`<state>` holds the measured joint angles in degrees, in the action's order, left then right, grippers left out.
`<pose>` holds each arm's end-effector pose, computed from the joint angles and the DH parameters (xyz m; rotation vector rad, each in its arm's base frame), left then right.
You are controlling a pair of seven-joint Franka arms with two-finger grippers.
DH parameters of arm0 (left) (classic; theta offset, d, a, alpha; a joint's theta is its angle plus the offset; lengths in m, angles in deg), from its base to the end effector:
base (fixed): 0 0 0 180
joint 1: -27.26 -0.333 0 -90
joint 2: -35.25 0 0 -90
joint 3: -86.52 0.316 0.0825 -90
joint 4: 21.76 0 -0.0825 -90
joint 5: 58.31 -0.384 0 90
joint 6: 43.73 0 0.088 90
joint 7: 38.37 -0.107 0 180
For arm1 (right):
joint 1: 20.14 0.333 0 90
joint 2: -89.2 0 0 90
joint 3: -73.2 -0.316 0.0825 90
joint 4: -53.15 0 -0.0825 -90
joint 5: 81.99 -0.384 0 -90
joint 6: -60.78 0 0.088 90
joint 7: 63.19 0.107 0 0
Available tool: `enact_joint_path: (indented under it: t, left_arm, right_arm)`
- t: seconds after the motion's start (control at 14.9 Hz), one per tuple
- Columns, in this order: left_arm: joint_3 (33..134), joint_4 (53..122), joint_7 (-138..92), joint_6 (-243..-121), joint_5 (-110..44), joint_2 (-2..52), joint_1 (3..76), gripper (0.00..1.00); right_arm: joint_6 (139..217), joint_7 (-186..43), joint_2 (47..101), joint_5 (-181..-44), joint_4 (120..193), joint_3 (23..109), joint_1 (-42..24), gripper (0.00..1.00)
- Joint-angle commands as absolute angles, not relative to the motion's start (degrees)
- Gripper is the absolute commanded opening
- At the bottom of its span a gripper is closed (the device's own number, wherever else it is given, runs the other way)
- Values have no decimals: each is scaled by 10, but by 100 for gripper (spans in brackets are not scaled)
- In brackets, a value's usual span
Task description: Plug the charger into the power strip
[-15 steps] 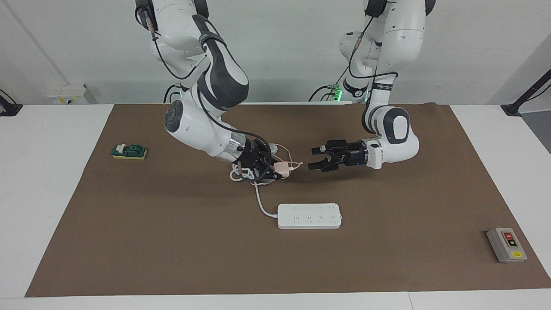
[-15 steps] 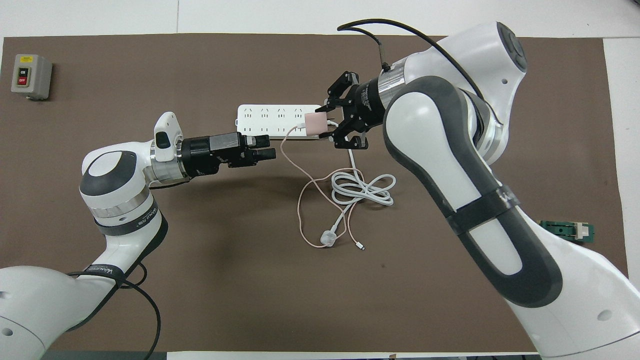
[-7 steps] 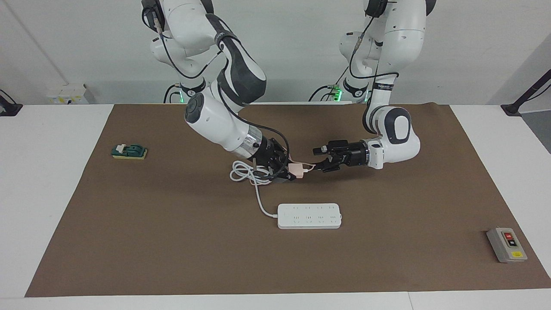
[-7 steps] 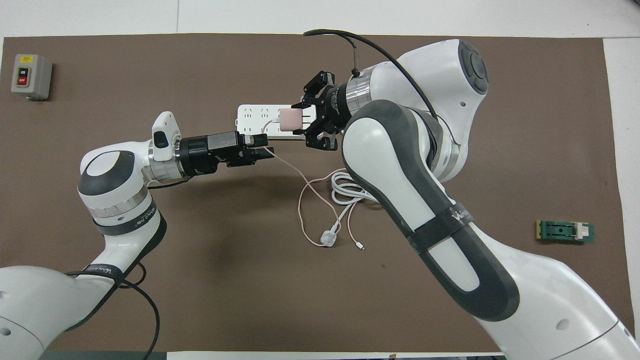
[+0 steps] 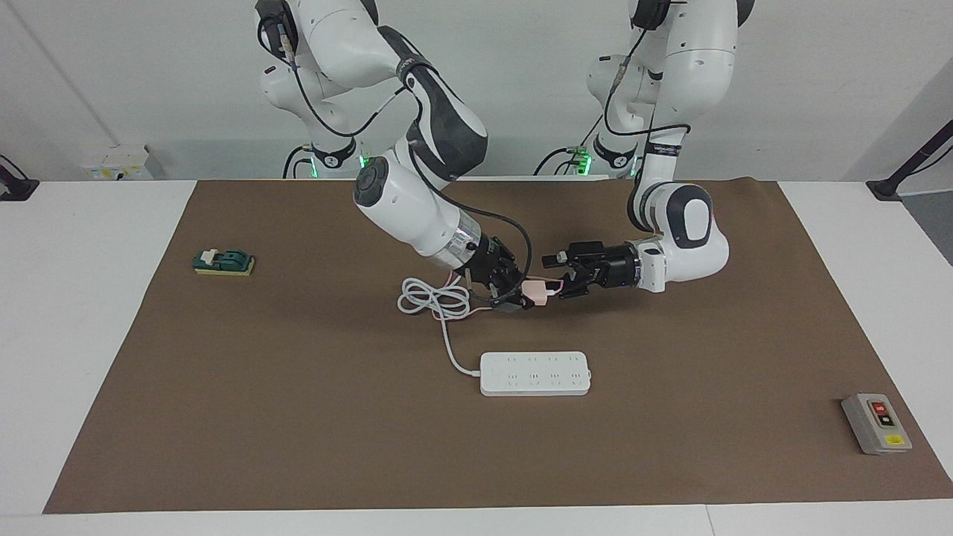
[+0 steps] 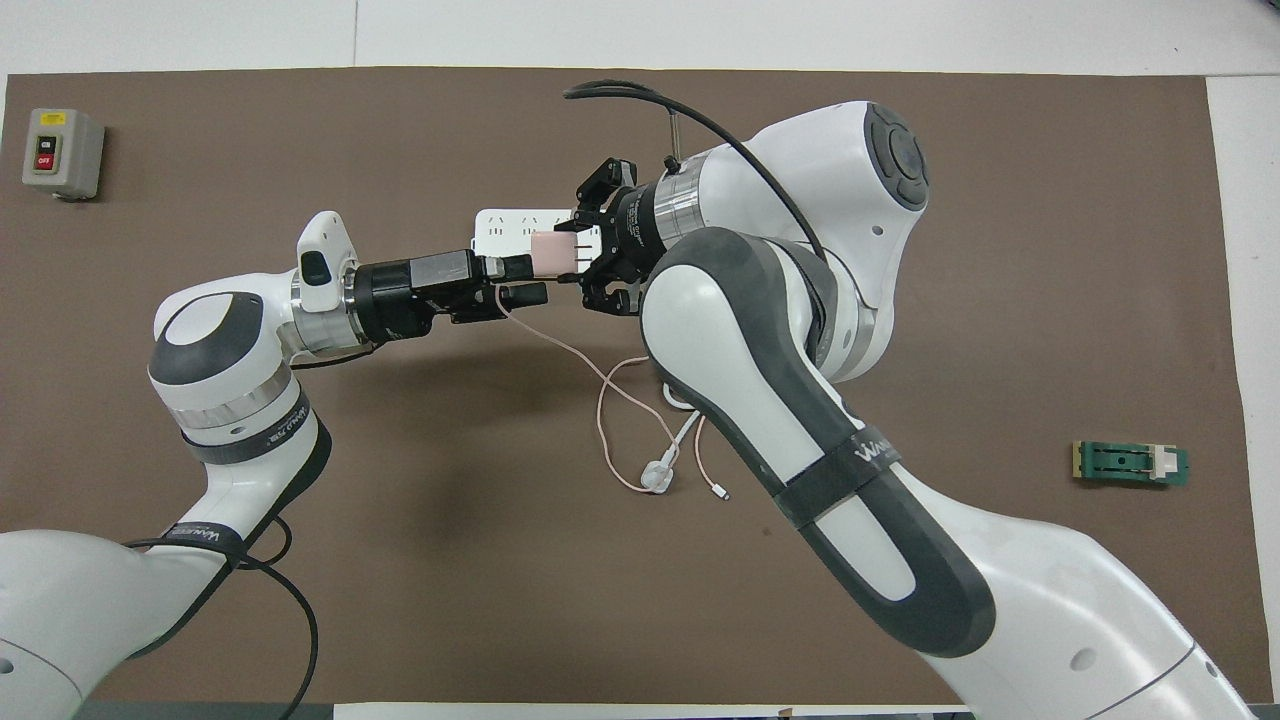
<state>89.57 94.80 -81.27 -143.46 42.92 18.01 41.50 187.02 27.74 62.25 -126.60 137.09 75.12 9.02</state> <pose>0.5655 -0.2041 0.3431 1.5628 0.0710 0.0230 0.6285 0.3555 0.4466 -1.8469 1.7131 0.5815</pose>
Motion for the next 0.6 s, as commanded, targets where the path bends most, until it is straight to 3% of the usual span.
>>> enact_joint_path:
  t: [0.0,0.54]
  left_arm:
    - [895,943,-804,-1443,438,180,414,100]
    - [896,908,-792,-1463,430,162,414,100]
  right_arm:
    - [1876,283,620,-1280,1369,753,93,0]
    - [1867,265,620,-1283,1369,749,93,0]
